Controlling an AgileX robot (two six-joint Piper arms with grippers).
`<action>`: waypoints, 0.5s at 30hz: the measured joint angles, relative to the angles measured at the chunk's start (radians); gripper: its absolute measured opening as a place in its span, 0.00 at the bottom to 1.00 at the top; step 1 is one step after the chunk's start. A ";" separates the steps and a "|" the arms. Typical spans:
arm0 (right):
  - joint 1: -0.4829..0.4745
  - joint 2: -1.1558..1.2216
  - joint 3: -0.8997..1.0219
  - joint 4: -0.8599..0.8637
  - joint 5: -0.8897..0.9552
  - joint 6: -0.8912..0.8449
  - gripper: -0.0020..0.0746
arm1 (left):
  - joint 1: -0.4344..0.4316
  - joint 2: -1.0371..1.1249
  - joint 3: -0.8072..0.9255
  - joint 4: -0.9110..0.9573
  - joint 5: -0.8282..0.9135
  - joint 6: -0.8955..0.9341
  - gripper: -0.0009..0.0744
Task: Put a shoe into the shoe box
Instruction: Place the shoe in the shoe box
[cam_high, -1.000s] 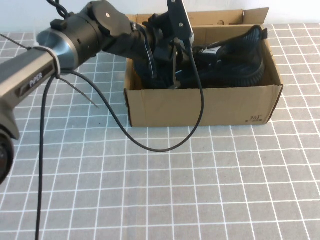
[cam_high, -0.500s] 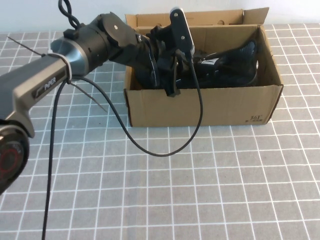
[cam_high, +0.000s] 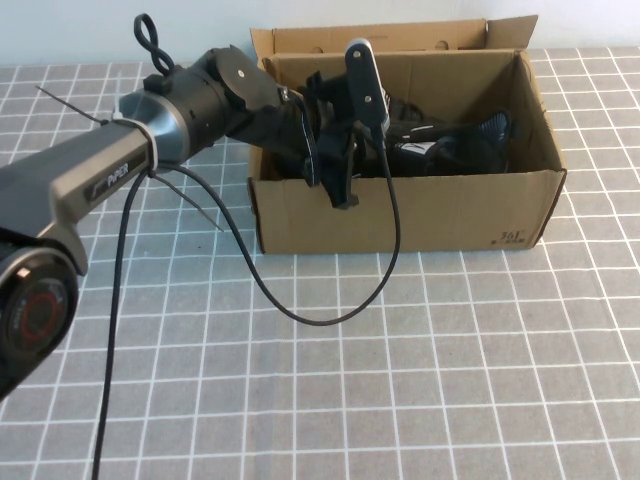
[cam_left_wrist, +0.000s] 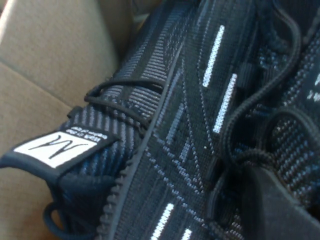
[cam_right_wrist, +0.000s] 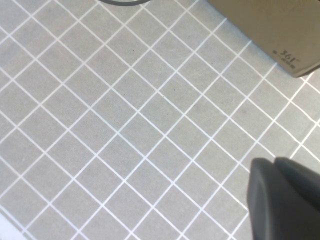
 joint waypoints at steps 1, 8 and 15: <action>0.000 0.000 0.000 0.000 -0.002 0.000 0.01 | 0.000 0.000 -0.002 0.000 0.000 0.002 0.05; 0.000 0.000 0.000 0.000 -0.004 0.000 0.01 | 0.000 0.001 -0.078 0.004 0.137 -0.008 0.05; 0.000 0.000 0.000 0.002 -0.004 0.000 0.01 | 0.000 -0.001 -0.167 0.011 0.219 -0.048 0.05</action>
